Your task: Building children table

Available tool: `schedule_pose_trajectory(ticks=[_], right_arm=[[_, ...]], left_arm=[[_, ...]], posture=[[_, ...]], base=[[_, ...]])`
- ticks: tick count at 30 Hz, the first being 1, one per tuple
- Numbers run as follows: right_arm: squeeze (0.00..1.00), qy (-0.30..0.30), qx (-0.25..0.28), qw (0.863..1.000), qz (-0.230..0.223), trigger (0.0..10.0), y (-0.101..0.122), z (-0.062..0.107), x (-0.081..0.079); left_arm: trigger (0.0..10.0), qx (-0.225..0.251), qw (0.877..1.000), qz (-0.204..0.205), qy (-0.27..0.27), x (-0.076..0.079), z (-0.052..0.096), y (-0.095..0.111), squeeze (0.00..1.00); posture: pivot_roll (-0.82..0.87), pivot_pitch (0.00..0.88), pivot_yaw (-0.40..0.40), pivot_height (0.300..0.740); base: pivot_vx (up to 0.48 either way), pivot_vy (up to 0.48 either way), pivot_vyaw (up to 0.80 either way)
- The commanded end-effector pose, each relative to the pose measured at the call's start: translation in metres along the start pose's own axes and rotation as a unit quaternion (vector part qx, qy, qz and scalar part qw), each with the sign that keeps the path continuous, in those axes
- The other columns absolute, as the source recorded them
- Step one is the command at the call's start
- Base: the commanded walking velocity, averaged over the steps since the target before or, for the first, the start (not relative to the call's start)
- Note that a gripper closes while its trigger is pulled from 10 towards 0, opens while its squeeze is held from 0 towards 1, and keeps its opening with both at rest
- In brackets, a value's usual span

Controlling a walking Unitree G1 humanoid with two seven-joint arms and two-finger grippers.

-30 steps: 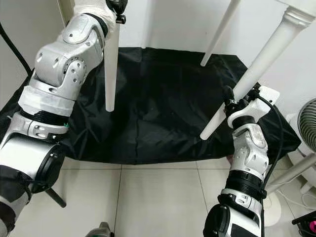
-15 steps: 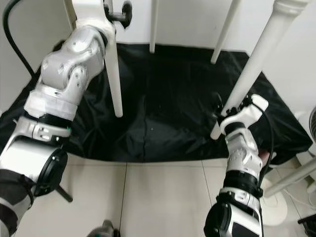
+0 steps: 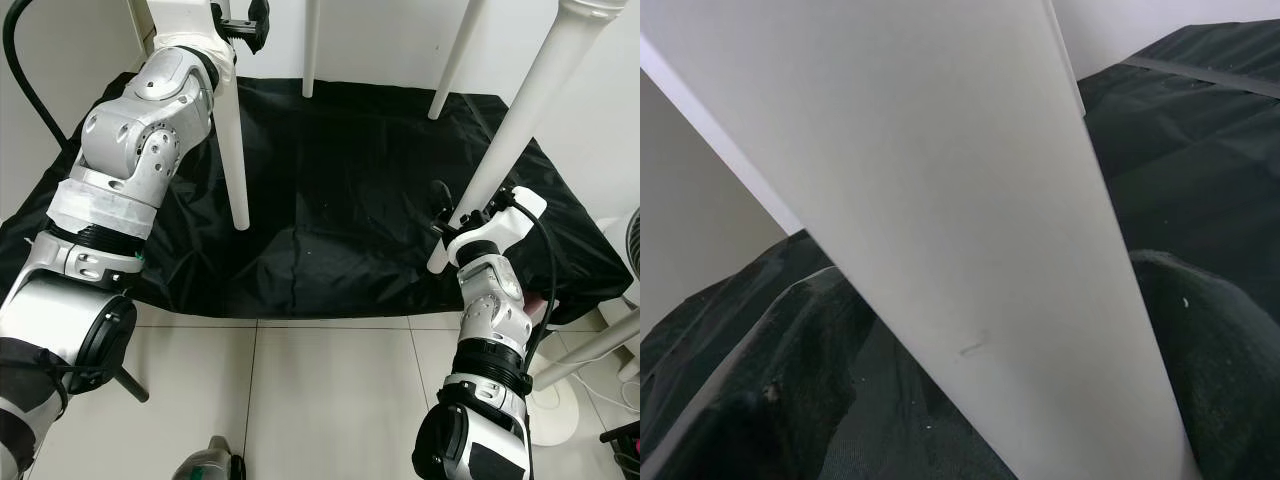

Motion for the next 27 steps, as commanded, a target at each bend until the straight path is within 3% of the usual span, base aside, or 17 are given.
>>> schedule_pose_trajectory(ticks=[1,27], right_arm=[[1.00,0.007,-0.018,1.000,-0.010,10.0,-0.0101,-0.0009,-0.0040],[1.00,0.007,-0.018,1.000,-0.010,10.0,-0.0101,-0.0009,-0.0040]], left_arm=[[10.0,0.024,0.994,-0.002,-0.106,0.0285,0.0011,0.0101,1.00],[10.0,0.024,0.994,-0.002,-0.106,0.0285,0.0011,0.0101,1.00]], posture=[[0.02,0.210,0.000,0.740],[0.02,0.210,0.000,0.740]], base=[[0.000,0.000,0.00],[0.000,0.000,0.00]])
Point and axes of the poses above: a point about 5 cm out from each wrist's last joint towards the gripper, its own z axis pointing back from the gripper into the wrist, its own y axis along the axis of the wrist's last joint, x = y × z, the point moved 3 cm from there along -z, pointing out of the wrist towards the gripper, and after that the axes turned 9 degrees about -z, right-handed, at the moved point
